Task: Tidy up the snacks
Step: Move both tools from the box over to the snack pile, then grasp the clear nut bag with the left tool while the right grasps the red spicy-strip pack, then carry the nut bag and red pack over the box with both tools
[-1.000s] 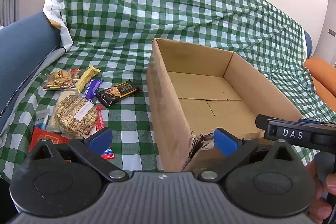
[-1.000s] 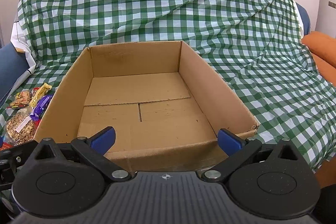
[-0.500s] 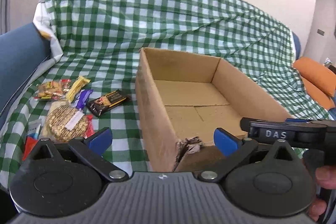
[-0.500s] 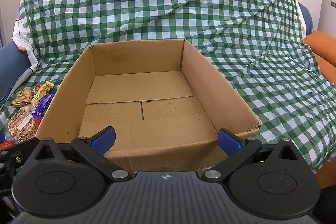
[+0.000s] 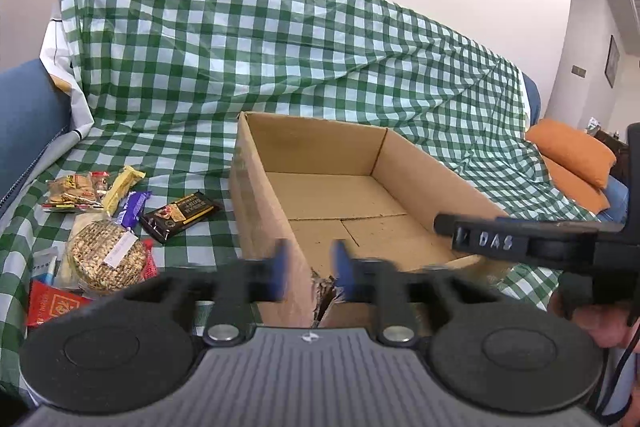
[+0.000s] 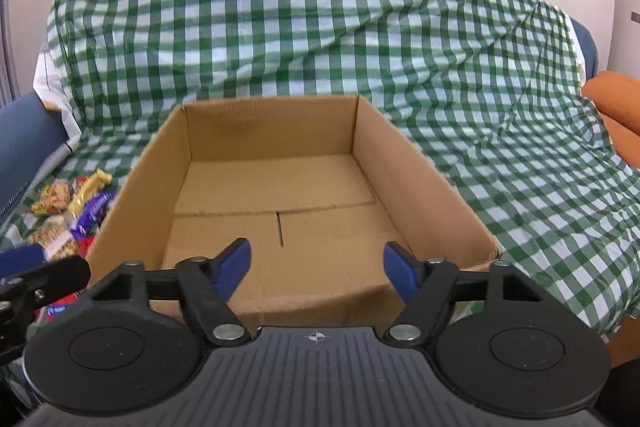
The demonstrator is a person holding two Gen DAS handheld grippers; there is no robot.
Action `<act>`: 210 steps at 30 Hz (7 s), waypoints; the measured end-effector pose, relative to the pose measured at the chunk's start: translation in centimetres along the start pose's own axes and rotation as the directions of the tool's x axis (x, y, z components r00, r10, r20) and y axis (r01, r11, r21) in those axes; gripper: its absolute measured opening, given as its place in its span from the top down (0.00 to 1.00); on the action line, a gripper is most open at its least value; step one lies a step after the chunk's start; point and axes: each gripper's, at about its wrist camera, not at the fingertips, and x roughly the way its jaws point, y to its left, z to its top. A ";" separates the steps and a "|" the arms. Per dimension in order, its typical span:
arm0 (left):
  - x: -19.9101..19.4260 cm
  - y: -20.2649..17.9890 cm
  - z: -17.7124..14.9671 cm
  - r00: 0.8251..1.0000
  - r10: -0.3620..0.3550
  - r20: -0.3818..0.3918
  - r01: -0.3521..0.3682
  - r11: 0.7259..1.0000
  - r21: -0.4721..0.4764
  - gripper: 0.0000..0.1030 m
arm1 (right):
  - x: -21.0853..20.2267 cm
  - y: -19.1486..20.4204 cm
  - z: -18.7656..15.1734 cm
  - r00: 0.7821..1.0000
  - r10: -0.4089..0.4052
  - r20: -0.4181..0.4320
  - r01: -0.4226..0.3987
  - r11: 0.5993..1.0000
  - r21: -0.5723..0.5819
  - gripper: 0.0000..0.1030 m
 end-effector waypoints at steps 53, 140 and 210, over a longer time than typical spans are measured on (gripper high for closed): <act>6.4 21.6 2.3 0.968 0.086 -0.234 -0.144 0.959 -0.244 0.73 | 9.9 20.7 -6.3 0.856 0.436 -0.278 -0.509 0.802 -0.311 0.48; 8.0 17.2 0.6 0.878 0.350 -0.327 -0.338 0.937 0.094 0.12 | 6.9 18.7 -7.0 0.869 0.359 -0.341 -0.461 0.837 -0.295 0.45; 1.8 -0.1 8.9 0.997 -0.070 0.028 0.070 0.998 0.001 0.20 | 1.1 -1.6 1.6 0.952 0.178 0.249 -0.213 0.970 0.120 0.54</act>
